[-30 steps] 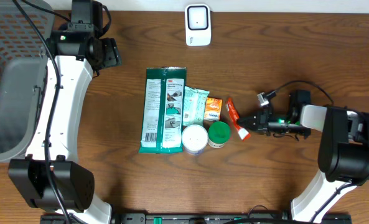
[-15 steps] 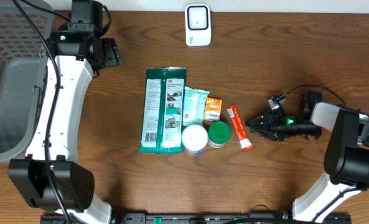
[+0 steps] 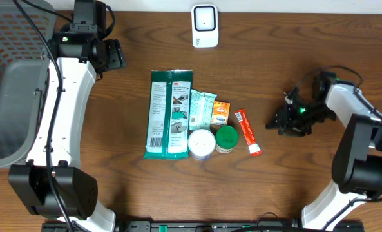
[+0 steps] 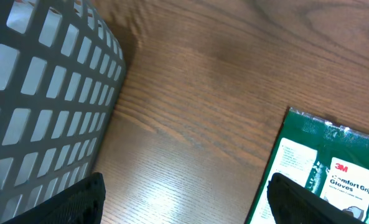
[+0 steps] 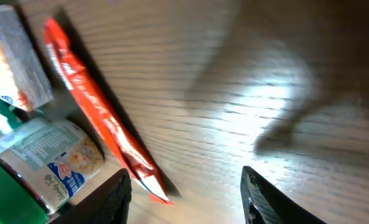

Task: Scan the item barcode

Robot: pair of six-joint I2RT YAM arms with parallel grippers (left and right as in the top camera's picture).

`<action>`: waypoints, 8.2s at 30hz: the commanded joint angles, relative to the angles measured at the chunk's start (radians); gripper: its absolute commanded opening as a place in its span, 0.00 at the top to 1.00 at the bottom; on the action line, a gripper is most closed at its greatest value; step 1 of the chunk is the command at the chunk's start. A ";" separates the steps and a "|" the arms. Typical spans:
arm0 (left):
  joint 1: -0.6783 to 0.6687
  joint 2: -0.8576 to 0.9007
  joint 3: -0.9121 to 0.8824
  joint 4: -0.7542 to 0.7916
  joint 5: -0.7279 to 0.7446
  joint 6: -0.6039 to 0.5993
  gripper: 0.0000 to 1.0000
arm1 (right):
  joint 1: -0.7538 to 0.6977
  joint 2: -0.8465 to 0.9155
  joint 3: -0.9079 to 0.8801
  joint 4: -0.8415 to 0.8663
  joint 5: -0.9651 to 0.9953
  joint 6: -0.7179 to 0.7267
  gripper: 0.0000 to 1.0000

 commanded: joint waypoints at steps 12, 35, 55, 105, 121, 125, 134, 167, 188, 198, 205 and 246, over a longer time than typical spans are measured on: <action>0.000 0.005 0.002 -0.003 -0.009 0.005 0.17 | 0.349 -0.336 0.080 0.043 0.131 0.085 0.42; 0.000 0.005 0.002 -0.003 -0.009 0.005 0.17 | 0.689 -0.288 -0.003 0.194 0.364 0.257 0.34; 0.000 0.005 0.002 -0.003 -0.009 0.005 0.17 | 0.927 -0.288 -0.024 0.270 0.433 0.204 0.30; 0.000 0.005 0.002 -0.003 -0.009 0.005 0.17 | 0.649 -0.265 -0.014 0.068 0.364 0.335 0.99; 0.000 0.005 0.002 -0.003 -0.009 0.005 0.17 | 0.568 -0.225 -0.029 0.105 0.397 0.308 0.99; 0.000 0.005 0.002 -0.003 -0.009 0.005 0.17 | 0.548 -0.221 -0.048 0.135 0.395 0.309 0.99; 0.000 0.005 0.002 -0.003 -0.009 0.005 0.17 | 0.548 -0.221 -0.148 0.241 0.396 0.308 0.99; 0.000 0.005 0.002 -0.003 -0.009 0.005 0.17 | 0.504 -0.229 0.061 0.165 0.222 0.196 0.71; 0.000 0.005 0.002 -0.003 -0.009 0.005 0.17 | 0.727 -0.229 0.055 0.196 -0.007 0.196 0.99; 0.000 0.005 0.002 -0.003 -0.009 0.005 0.17 | 0.888 -0.229 0.029 0.197 0.123 0.195 0.99; 0.000 0.005 0.002 -0.003 -0.009 0.005 0.17 | 0.967 -0.229 -0.013 0.251 0.188 0.196 0.99; 0.000 0.005 0.002 -0.003 -0.009 0.005 0.17 | 1.103 -0.209 -0.115 0.237 0.193 0.230 0.96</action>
